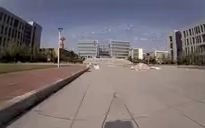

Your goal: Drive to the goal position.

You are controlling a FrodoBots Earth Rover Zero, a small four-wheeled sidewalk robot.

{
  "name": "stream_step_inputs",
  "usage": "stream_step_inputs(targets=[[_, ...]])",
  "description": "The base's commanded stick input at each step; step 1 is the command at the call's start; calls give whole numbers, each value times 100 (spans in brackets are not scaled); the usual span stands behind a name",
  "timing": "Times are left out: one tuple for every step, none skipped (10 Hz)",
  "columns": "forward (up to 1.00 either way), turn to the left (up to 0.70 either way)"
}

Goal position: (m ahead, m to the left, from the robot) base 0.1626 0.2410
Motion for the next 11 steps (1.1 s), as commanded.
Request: stream_step_inputs(targets=[[70, 1], [70, 1], [70, 1], [70, 1], [70, 1], [70, 1], [70, 1], [70, 1], [70, 1], [70, 1], [70, 1]])
